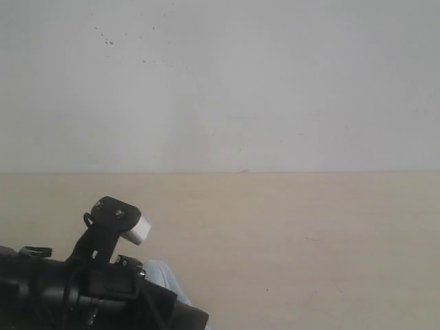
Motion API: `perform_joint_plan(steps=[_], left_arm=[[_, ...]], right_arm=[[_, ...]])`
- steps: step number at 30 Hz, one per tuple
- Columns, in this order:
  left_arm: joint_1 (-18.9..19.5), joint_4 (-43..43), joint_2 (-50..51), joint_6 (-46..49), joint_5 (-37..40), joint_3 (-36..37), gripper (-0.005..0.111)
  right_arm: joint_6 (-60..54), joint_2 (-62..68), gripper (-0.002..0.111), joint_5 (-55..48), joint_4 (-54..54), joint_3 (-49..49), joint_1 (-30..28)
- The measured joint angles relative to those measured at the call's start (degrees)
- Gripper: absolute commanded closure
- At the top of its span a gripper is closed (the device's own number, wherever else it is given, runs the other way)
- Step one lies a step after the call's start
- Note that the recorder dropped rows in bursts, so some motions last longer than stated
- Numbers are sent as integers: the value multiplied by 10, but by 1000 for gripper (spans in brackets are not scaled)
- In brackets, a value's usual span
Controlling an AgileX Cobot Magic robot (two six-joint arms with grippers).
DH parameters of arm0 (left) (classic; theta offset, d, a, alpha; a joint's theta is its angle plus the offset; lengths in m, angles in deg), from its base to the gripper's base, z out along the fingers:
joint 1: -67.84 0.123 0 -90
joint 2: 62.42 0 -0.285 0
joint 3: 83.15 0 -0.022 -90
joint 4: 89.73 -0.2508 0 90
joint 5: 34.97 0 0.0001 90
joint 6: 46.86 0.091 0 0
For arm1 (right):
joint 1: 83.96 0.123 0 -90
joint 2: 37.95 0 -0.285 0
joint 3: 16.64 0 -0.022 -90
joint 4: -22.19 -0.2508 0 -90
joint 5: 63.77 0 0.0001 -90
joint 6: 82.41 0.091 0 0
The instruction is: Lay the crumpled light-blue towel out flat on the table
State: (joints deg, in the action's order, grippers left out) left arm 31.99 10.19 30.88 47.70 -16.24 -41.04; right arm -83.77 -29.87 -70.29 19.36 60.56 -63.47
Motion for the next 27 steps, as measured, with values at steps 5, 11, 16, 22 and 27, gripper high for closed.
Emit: perform_joint_plan(steps=[5,11,16,22,27], left_arm=[[0,-14,58,1,-2,-8,52],[0,-16,71,10,-77,-25,60],[0,-16,71,11,-78,-48,73],[0,-16,71,11,-58,-48,57],[0,-16,71,11,-64,-48,55]], right_arm=[[0,0,109,0,0,0,0],[0,0,109,0,0,0,0],[0,0,109,0,0,0,0],[0,0,109,0,0,0,0],[0,0,109,0,0,0,0]])
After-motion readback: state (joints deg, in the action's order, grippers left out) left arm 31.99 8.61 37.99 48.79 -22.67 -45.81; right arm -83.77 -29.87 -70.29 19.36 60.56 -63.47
